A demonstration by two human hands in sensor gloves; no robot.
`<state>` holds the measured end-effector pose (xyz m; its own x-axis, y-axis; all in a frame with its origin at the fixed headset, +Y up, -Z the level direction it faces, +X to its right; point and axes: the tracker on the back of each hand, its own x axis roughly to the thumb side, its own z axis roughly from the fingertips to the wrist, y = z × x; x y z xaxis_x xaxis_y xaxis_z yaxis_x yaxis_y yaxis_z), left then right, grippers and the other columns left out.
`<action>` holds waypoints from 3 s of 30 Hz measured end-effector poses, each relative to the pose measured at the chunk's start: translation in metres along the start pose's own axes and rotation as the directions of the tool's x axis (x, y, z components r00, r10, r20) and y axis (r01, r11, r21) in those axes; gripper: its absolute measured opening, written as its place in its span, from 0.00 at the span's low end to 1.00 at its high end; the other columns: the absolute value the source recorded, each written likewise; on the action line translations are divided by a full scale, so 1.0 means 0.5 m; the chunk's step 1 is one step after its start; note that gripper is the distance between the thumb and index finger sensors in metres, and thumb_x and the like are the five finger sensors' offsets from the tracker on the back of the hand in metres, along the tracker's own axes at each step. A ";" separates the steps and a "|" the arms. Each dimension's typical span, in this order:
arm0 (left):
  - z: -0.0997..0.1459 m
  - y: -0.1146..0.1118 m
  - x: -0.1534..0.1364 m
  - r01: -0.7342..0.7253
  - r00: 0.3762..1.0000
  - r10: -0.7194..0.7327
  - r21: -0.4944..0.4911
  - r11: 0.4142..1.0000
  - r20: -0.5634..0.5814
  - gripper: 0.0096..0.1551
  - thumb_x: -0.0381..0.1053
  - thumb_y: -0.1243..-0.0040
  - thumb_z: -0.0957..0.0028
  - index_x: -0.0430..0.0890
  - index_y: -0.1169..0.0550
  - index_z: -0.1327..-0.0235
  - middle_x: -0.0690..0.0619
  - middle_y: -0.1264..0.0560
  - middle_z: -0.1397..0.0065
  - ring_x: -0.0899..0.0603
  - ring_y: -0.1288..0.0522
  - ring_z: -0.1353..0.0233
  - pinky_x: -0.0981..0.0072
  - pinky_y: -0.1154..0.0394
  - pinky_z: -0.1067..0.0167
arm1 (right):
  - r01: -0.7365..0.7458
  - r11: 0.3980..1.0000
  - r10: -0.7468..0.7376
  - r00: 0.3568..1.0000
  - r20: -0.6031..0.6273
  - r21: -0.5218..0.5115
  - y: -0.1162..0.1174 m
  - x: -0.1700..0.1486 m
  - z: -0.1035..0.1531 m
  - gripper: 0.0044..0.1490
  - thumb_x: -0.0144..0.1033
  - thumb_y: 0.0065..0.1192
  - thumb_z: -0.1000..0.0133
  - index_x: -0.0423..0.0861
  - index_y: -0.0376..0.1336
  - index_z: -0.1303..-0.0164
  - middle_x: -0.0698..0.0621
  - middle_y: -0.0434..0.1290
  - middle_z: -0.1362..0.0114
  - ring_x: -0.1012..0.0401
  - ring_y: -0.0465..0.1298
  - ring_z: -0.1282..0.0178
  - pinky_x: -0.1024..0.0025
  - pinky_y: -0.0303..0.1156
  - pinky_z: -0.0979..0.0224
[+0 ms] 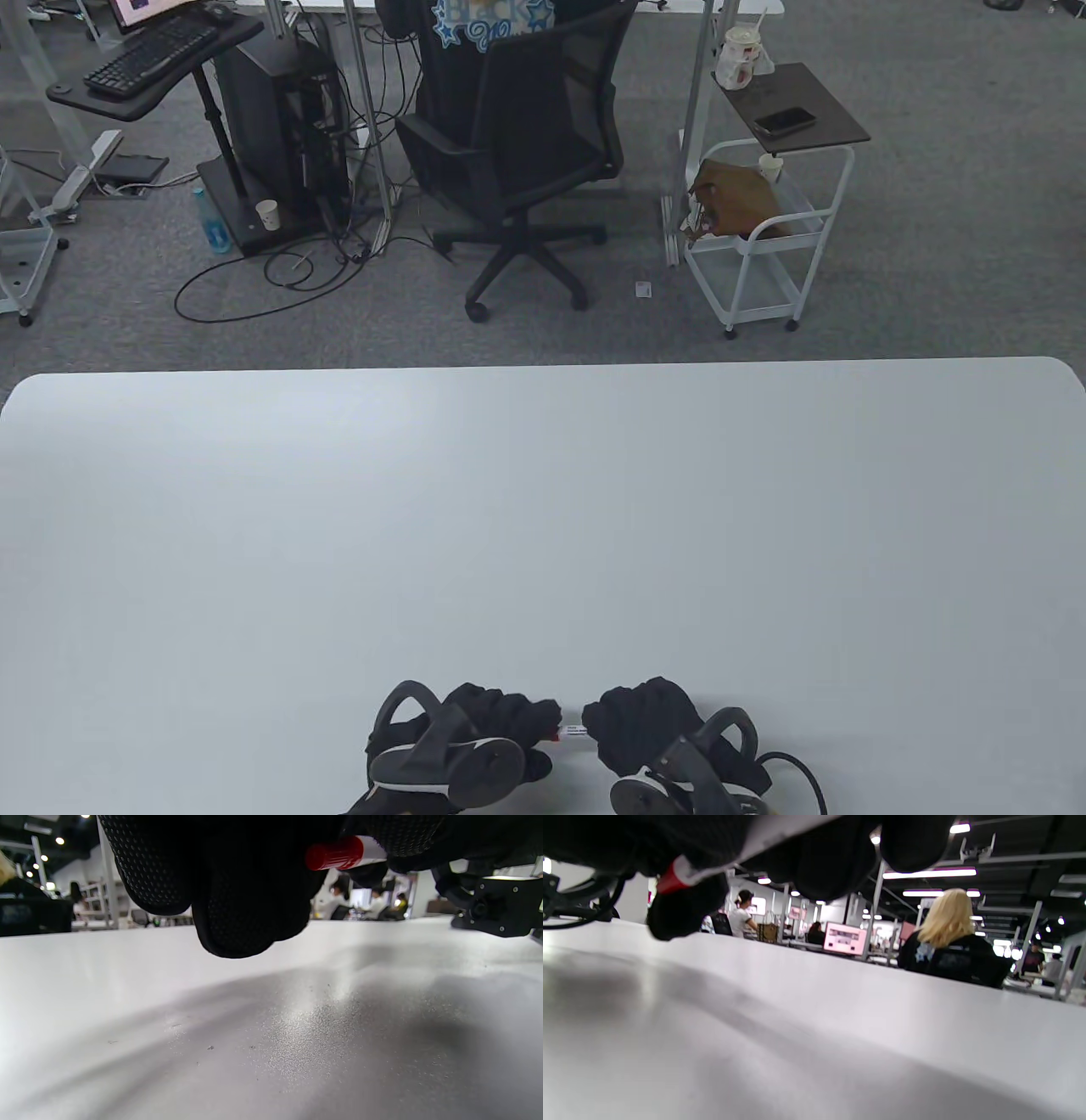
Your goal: Remove marker cap from marker with left hand
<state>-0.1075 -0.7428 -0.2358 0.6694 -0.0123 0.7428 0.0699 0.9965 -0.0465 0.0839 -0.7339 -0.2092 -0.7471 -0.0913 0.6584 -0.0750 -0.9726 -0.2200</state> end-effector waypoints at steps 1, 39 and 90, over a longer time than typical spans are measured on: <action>-0.001 0.001 -0.001 0.012 1.000 -0.012 0.040 0.999 0.005 0.33 0.68 0.56 0.42 0.55 0.29 0.28 0.58 0.18 0.41 0.52 0.15 0.47 0.54 0.22 0.37 | 0.004 1.000 -0.004 1.000 0.008 -0.011 -0.001 0.003 0.002 0.29 0.44 0.60 0.49 0.53 0.63 0.37 0.48 0.71 0.35 0.57 0.78 0.45 0.50 0.72 0.29; 0.047 0.021 -0.112 -0.008 0.979 0.027 0.093 0.996 -0.202 0.25 0.64 0.53 0.42 0.56 0.23 0.38 0.62 0.17 0.52 0.57 0.15 0.54 0.56 0.22 0.37 | 0.182 0.982 -0.159 0.939 -0.304 0.049 0.013 -0.167 0.024 0.28 0.45 0.65 0.51 0.55 0.67 0.39 0.52 0.77 0.37 0.56 0.76 0.43 0.47 0.67 0.25; 0.019 -0.044 -0.135 0.123 0.922 -0.210 -0.267 0.956 -0.325 0.27 0.62 0.37 0.48 0.61 0.26 0.34 0.60 0.21 0.35 0.53 0.17 0.39 0.49 0.29 0.29 | 0.370 0.858 -0.217 0.890 -0.401 0.357 0.056 -0.212 0.040 0.58 0.63 0.58 0.52 0.51 0.43 0.16 0.40 0.46 0.13 0.39 0.49 0.13 0.36 0.48 0.18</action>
<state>-0.1614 -0.7630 -0.2787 0.8429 -0.2474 0.4778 0.3470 0.9286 -0.1315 0.1742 -0.7558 -0.2708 -0.9136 0.2153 0.3449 -0.1049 -0.9444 0.3116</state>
